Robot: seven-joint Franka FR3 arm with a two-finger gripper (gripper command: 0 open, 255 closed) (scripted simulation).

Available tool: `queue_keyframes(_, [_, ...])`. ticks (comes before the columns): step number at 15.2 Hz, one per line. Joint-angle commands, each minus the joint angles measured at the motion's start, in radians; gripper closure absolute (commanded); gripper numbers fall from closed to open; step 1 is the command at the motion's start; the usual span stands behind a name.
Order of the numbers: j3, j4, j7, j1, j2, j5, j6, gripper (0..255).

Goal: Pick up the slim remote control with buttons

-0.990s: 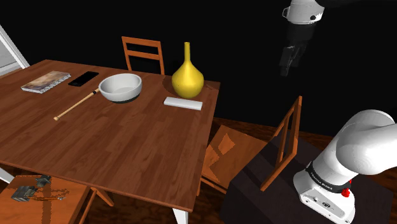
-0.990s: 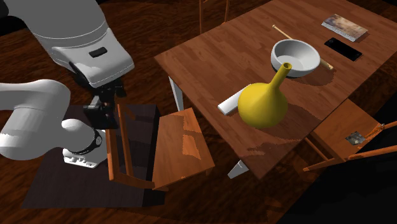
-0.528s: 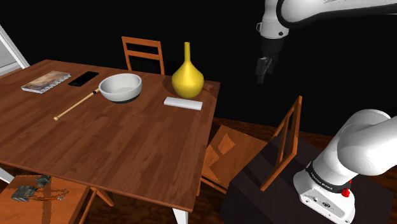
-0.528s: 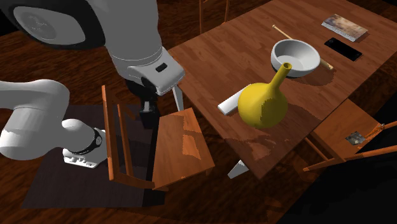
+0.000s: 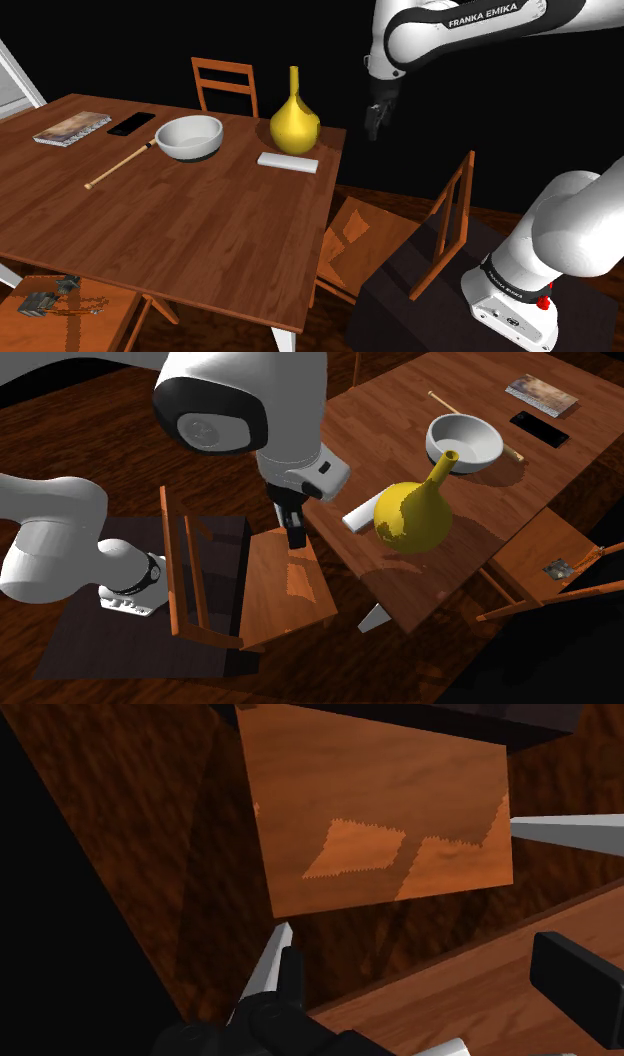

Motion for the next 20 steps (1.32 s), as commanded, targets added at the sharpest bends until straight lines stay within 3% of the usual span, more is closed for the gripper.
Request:
queue_keyframes(1, [0.005,0.031,-0.012,0.010,0.070,0.007,0.046,0])
queue_keyframes(9, [0.033,0.193,-0.055,0.044,0.342,0.031,0.177,0])
queue_keyframes(17, [0.068,0.426,-0.091,0.077,0.619,0.036,0.242,0])
queue_keyframes(20, [0.071,0.436,-0.093,0.079,0.652,0.035,0.266,0])
